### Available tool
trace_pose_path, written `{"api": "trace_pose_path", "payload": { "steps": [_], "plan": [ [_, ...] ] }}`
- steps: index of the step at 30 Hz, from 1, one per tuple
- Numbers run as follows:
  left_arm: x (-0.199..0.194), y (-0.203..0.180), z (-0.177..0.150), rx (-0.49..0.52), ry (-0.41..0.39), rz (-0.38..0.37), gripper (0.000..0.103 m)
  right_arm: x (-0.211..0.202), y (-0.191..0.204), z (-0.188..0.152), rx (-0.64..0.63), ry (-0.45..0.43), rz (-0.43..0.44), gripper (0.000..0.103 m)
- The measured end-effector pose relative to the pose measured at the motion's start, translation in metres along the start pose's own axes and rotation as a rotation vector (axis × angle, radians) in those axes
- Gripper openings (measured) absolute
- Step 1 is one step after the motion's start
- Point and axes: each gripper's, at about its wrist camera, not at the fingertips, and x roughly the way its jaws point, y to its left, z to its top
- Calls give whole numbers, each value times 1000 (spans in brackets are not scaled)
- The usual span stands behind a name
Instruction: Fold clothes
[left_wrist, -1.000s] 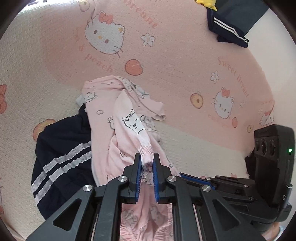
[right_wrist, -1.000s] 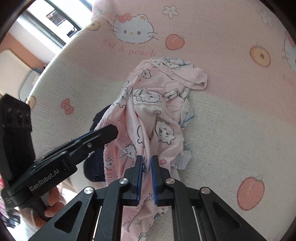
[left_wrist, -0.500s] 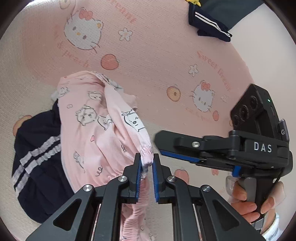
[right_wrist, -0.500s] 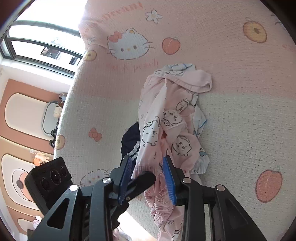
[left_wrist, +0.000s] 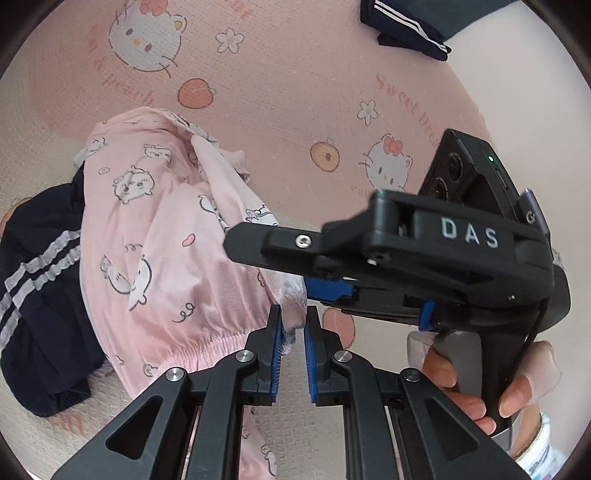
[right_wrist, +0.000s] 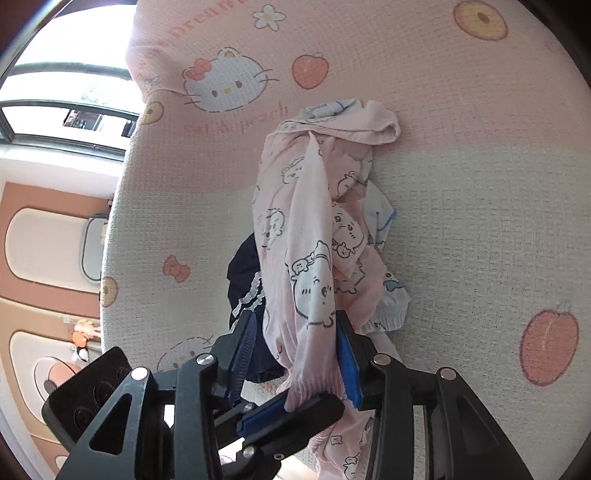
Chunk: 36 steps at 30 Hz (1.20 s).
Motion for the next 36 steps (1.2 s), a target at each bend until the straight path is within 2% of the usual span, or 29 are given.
{"api": "trace_pose_path", "payload": {
  "steps": [4, 6, 9, 11, 14, 18, 28, 36],
  "plan": [
    [4, -6, -4, 4, 20, -27, 9, 4, -5, -3, 5, 13, -27, 41],
    [4, -11, -6, 24, 27, -28, 9, 4, -10, -5, 23, 13, -34, 27],
    [5, -17, -7, 58, 39, -8, 9, 2, -18, -8, 48, 16, -43, 19],
    [6, -17, -8, 38, 50, -29, 9, -2, -21, -11, 47, 9, -59, 15],
    [9, -20, -9, 25, 67, -53, 9, -12, -22, -15, 30, -7, -96, 14],
    [12, -39, -11, 85, 75, -50, 9, -27, -19, -21, -12, -33, -169, 14],
    [18, -66, -20, 137, 104, -83, 9, -55, -34, -35, 15, -65, -180, 14],
    [31, -93, -37, 202, 165, -105, 9, -76, -52, -57, 24, -71, -249, 14]
  ]
}}
